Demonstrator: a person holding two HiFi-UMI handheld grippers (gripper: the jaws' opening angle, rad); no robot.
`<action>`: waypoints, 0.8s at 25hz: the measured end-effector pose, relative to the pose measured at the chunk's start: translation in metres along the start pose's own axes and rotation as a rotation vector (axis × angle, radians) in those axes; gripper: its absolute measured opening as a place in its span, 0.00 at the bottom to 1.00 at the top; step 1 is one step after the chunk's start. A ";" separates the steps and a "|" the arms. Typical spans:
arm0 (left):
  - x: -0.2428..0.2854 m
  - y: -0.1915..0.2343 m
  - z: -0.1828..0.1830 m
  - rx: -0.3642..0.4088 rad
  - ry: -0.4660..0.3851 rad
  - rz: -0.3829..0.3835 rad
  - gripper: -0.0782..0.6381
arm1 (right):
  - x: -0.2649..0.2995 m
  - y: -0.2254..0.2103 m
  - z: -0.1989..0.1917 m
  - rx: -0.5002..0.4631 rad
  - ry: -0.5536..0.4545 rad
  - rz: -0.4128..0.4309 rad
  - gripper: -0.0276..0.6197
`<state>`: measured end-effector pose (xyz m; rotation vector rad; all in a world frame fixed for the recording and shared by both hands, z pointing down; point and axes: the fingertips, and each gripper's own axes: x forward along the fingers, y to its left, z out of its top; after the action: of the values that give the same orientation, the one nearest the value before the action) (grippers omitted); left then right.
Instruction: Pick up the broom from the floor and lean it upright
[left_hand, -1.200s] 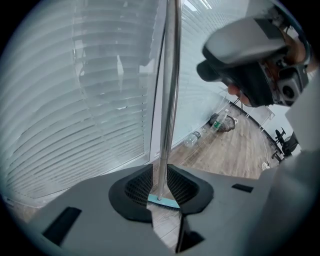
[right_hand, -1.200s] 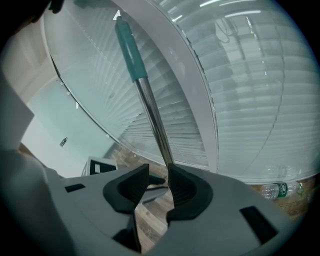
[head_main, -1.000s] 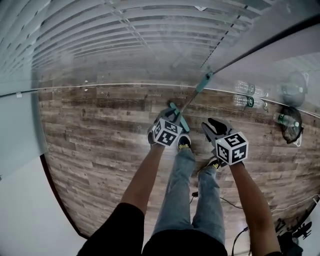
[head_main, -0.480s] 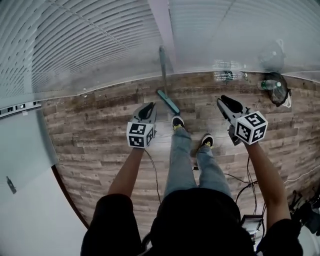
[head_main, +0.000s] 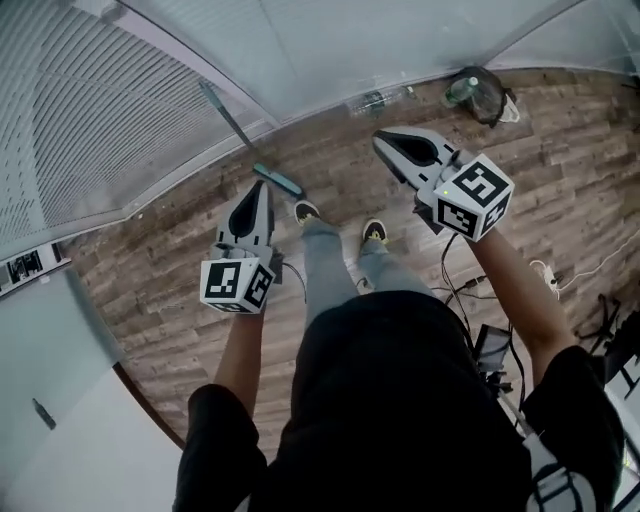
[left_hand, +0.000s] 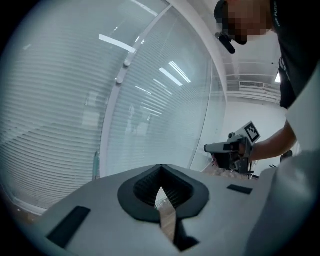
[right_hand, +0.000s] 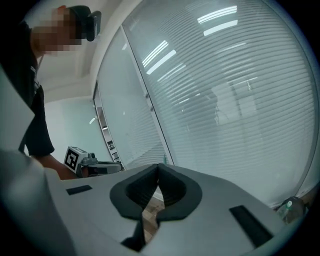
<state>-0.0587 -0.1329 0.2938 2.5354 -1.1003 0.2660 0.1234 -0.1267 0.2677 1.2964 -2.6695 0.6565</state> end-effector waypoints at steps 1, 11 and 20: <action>-0.005 -0.018 0.008 0.008 -0.018 -0.007 0.14 | -0.018 0.004 0.006 -0.005 -0.021 0.001 0.07; -0.048 -0.131 0.072 0.091 -0.156 -0.029 0.14 | -0.138 0.045 0.066 -0.125 -0.186 -0.040 0.07; -0.057 -0.189 0.108 0.090 -0.235 -0.098 0.14 | -0.185 0.062 0.082 -0.155 -0.232 -0.111 0.07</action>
<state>0.0444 -0.0191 0.1292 2.7450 -1.0635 -0.0090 0.2005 0.0065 0.1228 1.5474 -2.7322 0.2951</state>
